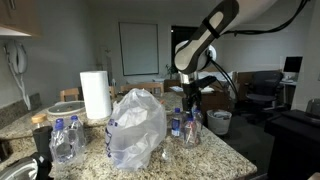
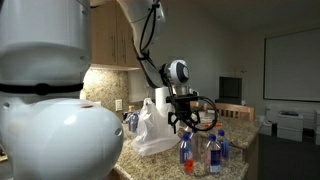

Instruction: Put the water bottles into the plastic bag.

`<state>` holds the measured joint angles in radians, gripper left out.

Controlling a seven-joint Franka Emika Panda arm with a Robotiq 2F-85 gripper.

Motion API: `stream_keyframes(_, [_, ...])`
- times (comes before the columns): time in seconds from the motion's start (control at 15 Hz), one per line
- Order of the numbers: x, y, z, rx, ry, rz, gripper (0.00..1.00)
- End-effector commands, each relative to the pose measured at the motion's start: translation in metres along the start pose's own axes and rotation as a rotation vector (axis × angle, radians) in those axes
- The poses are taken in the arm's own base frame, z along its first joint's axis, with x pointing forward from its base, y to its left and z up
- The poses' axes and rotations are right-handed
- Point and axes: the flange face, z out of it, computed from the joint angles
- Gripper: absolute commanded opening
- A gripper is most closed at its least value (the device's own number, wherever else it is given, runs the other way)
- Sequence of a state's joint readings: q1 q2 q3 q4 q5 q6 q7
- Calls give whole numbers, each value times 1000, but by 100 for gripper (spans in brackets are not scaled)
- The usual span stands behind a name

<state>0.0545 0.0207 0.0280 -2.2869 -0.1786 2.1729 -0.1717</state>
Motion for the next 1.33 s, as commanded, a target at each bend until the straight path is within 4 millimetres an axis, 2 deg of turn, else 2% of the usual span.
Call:
stream_keyframes(0.0, [12,3,19,7,0,-24,100])
stream_keyframes(0.13, [17,7,27,11,-6,-26,100])
stream_keyframes(0.2, [18,6,29,10,-9,-29,75])
stream_keyframes(0.27, [19,6,31,12,-14,-35,74])
stream_keyframes(0.67, [24,4,40,14,-40,-50,33])
stream_keyframes(0.93, [24,5,33,2,-27,-49,8])
stream_keyframes(1.07, [23,6,30,-4,-25,-49,3])
stream_keyframes(1.2, [21,7,28,-11,-24,-51,2])
stream_keyframes(1.27, [21,8,28,-13,-23,-43,4])
